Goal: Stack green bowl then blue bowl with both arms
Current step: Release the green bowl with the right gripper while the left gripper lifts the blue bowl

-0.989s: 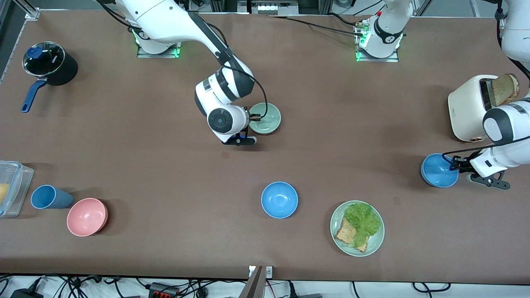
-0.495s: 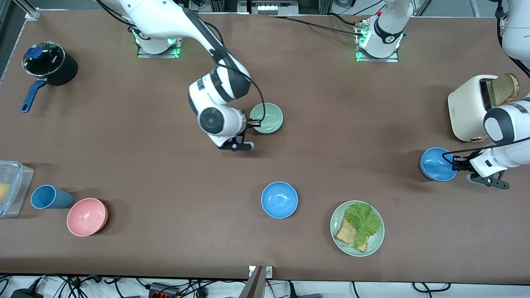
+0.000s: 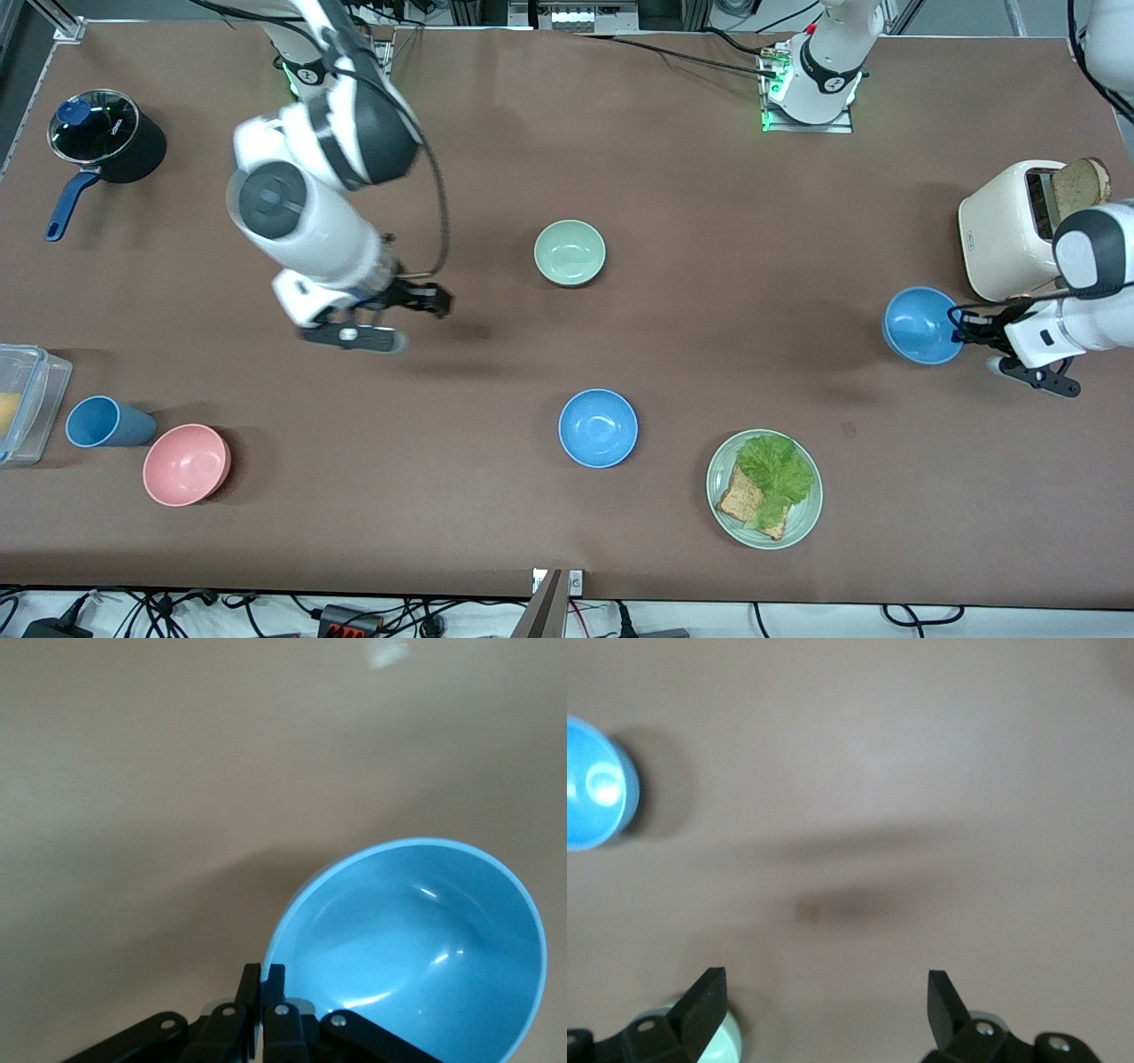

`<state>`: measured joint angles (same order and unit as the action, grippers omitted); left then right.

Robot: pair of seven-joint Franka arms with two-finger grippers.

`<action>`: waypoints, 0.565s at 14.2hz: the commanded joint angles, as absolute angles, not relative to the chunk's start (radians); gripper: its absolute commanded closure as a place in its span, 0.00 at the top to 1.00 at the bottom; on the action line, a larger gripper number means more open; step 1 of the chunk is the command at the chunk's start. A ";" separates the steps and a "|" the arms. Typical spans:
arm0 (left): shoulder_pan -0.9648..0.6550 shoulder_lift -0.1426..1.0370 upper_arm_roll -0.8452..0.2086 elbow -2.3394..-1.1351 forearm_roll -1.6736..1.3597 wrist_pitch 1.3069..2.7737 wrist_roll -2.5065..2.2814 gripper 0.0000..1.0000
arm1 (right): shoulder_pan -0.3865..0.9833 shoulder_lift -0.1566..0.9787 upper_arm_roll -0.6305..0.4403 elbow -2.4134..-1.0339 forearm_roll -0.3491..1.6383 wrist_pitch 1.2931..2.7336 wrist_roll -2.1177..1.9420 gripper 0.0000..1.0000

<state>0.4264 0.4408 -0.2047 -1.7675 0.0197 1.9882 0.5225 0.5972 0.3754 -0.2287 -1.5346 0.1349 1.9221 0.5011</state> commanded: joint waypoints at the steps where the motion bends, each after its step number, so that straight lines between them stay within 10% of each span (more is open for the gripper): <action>1: 0.436 0.345 -0.315 -1.784 0.009 1.851 0.378 0.00 | 0.597 0.322 -0.307 -1.537 0.107 1.901 0.492 1.00; 8: 0.439 0.293 -0.651 -1.787 -0.066 1.736 -0.303 0.00 | 0.513 0.273 -0.419 -1.497 0.123 1.853 0.361 1.00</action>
